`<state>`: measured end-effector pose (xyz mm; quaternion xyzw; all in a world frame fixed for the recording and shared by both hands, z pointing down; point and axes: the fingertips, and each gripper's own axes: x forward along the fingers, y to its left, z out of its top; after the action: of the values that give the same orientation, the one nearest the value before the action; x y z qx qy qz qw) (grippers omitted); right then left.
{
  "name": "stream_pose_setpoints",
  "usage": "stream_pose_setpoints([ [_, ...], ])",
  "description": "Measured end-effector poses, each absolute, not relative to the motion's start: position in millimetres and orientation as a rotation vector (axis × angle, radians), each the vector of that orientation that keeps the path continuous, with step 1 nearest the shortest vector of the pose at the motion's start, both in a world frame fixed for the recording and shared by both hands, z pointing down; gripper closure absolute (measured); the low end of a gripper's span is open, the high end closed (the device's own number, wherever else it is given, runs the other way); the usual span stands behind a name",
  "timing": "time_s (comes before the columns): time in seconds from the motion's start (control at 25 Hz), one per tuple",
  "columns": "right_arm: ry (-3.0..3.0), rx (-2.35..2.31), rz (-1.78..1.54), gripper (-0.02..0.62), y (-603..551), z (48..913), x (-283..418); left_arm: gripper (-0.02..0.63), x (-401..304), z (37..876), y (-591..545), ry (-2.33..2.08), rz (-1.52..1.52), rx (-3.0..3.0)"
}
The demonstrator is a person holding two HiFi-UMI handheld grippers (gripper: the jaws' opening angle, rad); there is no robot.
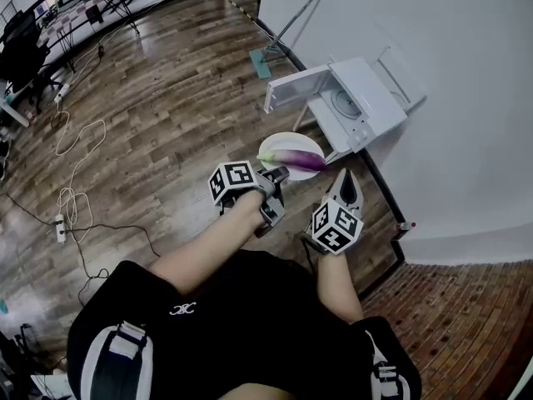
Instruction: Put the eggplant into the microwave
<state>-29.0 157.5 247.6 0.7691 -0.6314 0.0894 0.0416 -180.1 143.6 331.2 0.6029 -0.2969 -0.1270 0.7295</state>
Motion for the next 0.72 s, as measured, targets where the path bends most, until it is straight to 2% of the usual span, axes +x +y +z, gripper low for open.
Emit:
stream_pose_setpoints([
  [0.4, -1.963, 2.344, 0.308, 0.583, 100.2, 260.4, -16.2, 0.586, -182.9, 355.1, 102.5, -0.712, -0.284, 1.281],
  [0.72, -2.015, 2.333, 0.335, 0.583, 19.0, 267.9, 57.4, 0.587, -115.9, 366.9, 30.2, -0.744, -0.288, 1.272],
])
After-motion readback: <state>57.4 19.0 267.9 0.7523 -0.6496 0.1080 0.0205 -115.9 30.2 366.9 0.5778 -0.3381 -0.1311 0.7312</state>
